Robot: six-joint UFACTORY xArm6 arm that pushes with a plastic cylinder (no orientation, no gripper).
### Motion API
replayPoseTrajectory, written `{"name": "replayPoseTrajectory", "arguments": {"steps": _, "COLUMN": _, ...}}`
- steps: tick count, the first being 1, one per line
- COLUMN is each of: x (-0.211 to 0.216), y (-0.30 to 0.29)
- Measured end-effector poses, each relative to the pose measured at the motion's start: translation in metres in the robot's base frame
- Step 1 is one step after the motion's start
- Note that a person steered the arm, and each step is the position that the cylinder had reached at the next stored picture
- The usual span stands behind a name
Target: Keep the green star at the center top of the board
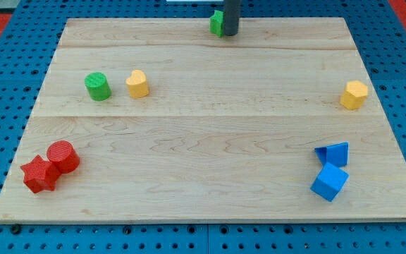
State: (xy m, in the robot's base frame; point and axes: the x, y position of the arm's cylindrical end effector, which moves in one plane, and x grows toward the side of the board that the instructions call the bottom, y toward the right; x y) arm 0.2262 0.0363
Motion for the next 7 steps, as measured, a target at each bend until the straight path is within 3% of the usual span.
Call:
{"name": "replayPoseTrajectory", "arguments": {"steps": 2, "x": -0.033, "y": 0.001}}
{"name": "replayPoseTrajectory", "arguments": {"steps": 5, "x": -0.033, "y": -0.002}}
{"name": "replayPoseTrajectory", "arguments": {"steps": 6, "x": 0.022, "y": -0.028}}
{"name": "replayPoseTrajectory", "arguments": {"steps": 7, "x": 0.098, "y": -0.126}}
